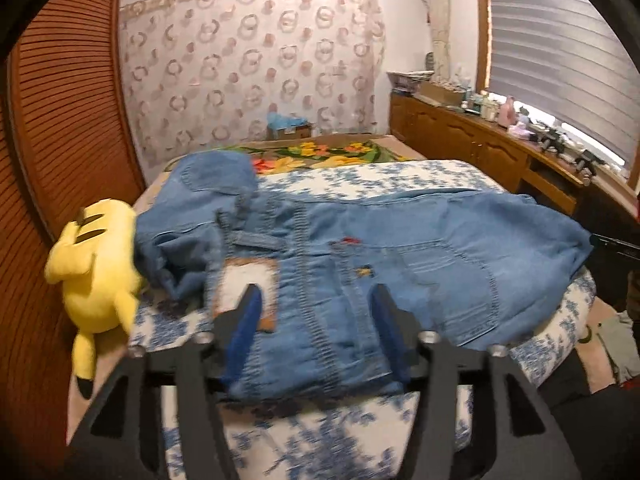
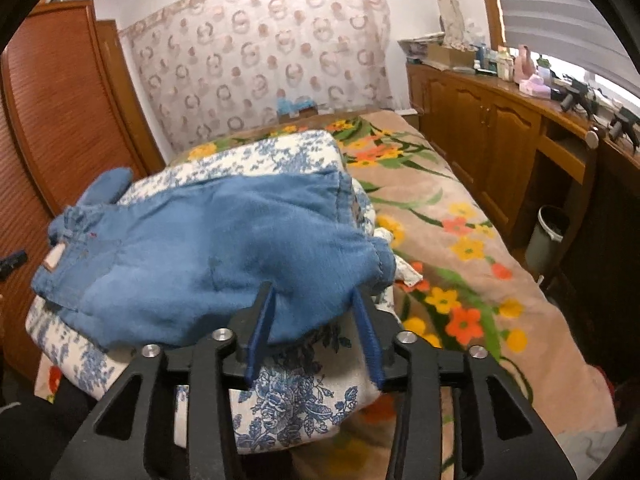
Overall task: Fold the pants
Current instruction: 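Open both grippers to release the jeans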
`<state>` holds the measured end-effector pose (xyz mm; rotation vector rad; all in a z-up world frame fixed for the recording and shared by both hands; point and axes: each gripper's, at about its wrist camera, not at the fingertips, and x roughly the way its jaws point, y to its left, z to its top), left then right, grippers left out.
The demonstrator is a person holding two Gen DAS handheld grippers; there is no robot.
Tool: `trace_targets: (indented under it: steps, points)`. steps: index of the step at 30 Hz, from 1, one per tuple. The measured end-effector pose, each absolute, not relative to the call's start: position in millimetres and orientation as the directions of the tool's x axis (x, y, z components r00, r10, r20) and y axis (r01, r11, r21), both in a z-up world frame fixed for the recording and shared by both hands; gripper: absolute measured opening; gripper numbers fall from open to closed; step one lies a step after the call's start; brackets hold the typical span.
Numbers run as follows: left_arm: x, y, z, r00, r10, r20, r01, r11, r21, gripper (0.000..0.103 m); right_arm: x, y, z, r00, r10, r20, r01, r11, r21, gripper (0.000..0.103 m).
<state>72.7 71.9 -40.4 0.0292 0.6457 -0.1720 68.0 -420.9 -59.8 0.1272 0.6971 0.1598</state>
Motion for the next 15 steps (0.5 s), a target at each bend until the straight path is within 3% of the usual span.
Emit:
trace_targets:
  steps: [15]
  points:
    - [108,-16,-55,0.722,-0.271,-0.636,0.318,0.947,-0.043,0.059,79,-434,-68,0.763,0.156,-0.628,-0.043,0.981,0.191,0.047]
